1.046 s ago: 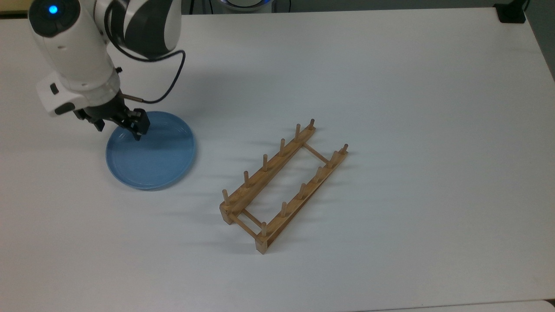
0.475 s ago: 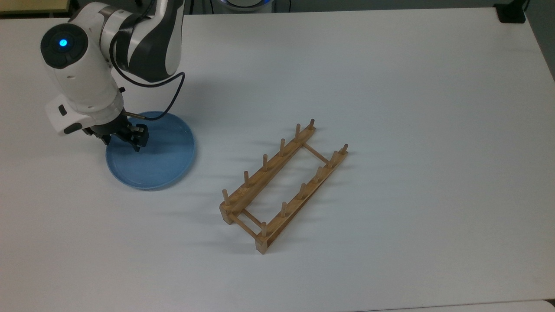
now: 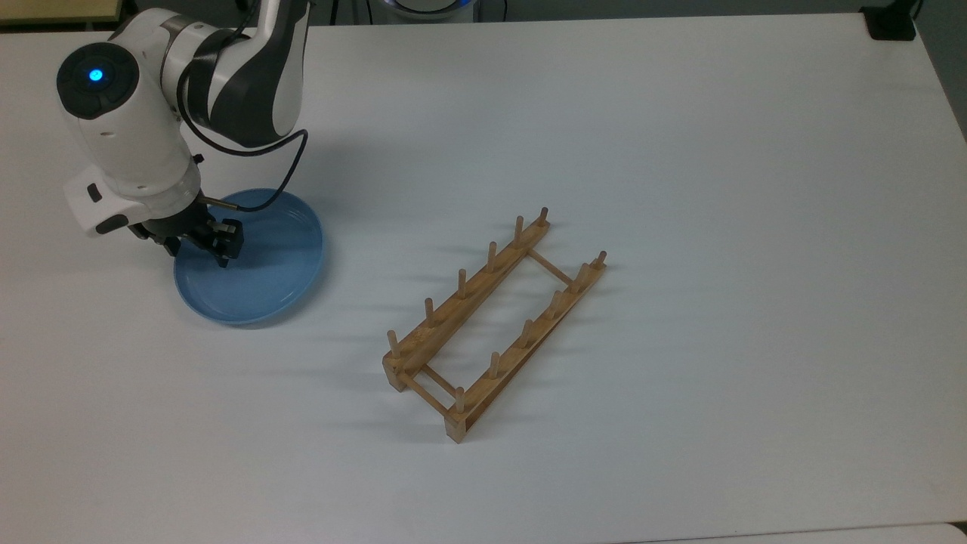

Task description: Place plate in plate rack

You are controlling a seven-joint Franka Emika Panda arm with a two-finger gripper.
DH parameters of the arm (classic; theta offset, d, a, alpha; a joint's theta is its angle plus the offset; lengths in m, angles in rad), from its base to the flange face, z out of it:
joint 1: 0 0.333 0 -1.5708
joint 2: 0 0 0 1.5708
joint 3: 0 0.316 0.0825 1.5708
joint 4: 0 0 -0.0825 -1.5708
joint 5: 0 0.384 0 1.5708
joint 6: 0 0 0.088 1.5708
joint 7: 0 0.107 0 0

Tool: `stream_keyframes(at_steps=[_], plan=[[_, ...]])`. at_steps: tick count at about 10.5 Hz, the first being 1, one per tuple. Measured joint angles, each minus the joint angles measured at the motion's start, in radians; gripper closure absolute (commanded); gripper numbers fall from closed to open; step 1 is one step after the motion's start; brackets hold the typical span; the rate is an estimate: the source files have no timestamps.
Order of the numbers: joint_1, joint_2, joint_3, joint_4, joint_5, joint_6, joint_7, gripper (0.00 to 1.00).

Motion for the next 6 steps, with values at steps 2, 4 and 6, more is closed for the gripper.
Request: stream_keyframes(at_steps=[2, 4, 6], plan=[[0.000, 0.000, 0.000, 0.003, 0.000, 0.000, 0.000, 0.31], [0.000, 0.000, 0.000, 0.008, 0.008, 0.000, 0.000, 0.31], [0.000, -0.001, 0.000, 0.028, 0.023, 0.000, 0.000, 0.31]])
